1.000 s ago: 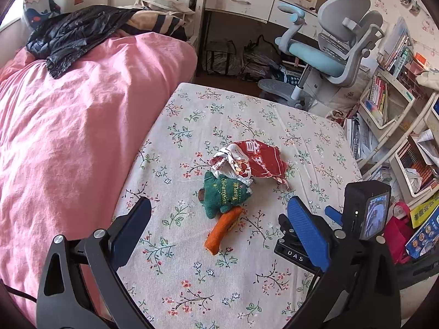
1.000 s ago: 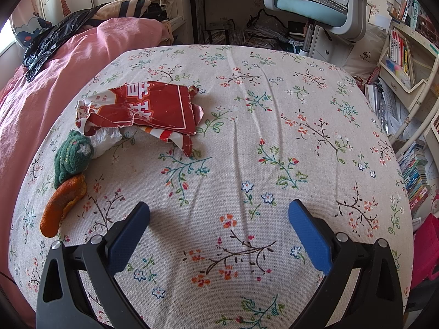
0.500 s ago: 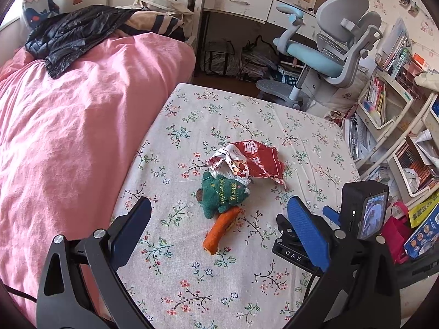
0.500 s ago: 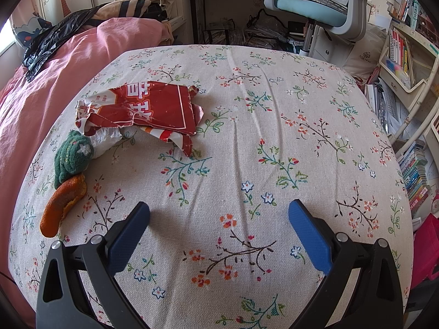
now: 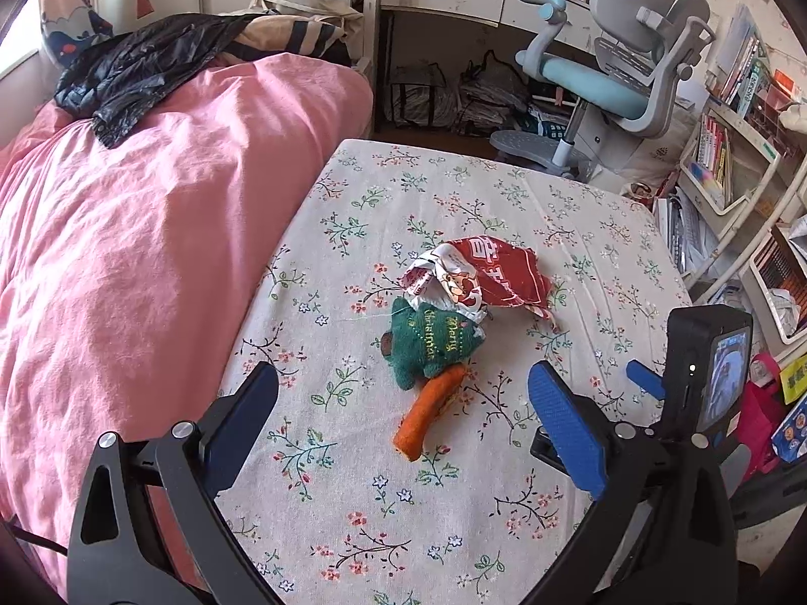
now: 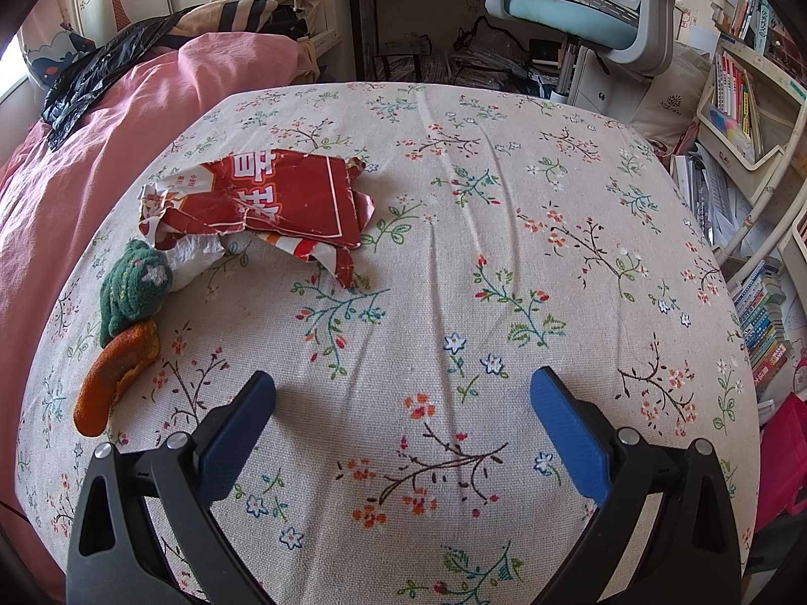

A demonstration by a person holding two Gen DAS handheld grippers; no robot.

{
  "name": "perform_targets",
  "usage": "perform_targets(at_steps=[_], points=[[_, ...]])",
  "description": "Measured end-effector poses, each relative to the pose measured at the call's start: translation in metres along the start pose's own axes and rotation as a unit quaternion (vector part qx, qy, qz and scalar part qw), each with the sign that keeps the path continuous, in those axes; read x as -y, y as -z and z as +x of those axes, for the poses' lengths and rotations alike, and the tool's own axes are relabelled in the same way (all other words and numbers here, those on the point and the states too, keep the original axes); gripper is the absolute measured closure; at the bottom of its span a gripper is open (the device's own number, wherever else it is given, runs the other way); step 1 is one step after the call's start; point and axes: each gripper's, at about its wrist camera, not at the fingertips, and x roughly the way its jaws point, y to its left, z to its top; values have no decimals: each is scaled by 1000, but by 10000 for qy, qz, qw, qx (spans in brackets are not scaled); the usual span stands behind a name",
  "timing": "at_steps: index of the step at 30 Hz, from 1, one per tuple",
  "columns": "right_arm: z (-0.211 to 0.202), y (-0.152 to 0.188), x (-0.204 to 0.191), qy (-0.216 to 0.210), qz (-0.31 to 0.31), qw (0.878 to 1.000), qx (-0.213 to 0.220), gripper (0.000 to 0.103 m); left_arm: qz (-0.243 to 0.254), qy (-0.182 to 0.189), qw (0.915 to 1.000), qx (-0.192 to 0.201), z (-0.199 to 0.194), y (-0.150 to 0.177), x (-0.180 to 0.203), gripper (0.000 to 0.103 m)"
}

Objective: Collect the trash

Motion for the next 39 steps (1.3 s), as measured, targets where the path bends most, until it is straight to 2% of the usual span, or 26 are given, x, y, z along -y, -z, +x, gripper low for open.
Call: perform_targets(at_steps=[6, 13, 15, 18, 21, 22, 23, 26, 28, 32, 39], points=[[0, 0, 0, 1, 0, 10000, 0, 7, -175, -289, 9994, 38, 5, 0, -14, 7], [0, 0, 0, 0, 0, 10000, 0, 7, -760, -523, 9947, -449, 37, 5, -53, 7], [0, 0, 0, 0, 0, 10000, 1, 7, -691, -704, 9939, -497, 45, 8, -53, 7], [0, 0, 0, 0, 1, 10000, 0, 7, -482, -780, 9937, -647, 62, 13, -49, 7], [0, 0, 0, 0, 0, 10000, 1, 7, -217, -598, 9925, -1041, 88, 21, -42, 7], [0, 0, 0, 0, 1, 10000, 1, 7, -66, -643, 9918, -1103, 94, 23, -38, 6], [0, 0, 0, 4, -5, 10000, -2, 7, 98, -737, 9927, -953, 94, 24, -34, 6], [0, 0, 0, 2, 0, 10000, -1, 7, 74, -737, 9950, -665, 96, 26, -33, 6], [0, 0, 0, -1, 2, 10000, -1, 7, 147, -712, 9972, -189, 96, 31, -31, 6], [0, 0, 0, -2, 2, 10000, -4, 7, 160, -802, 9966, -82, 95, 33, -29, 6], [0, 0, 0, 1, 0, 10000, -5, 7, 149, -748, 9971, -46, 93, 35, -30, 6]])
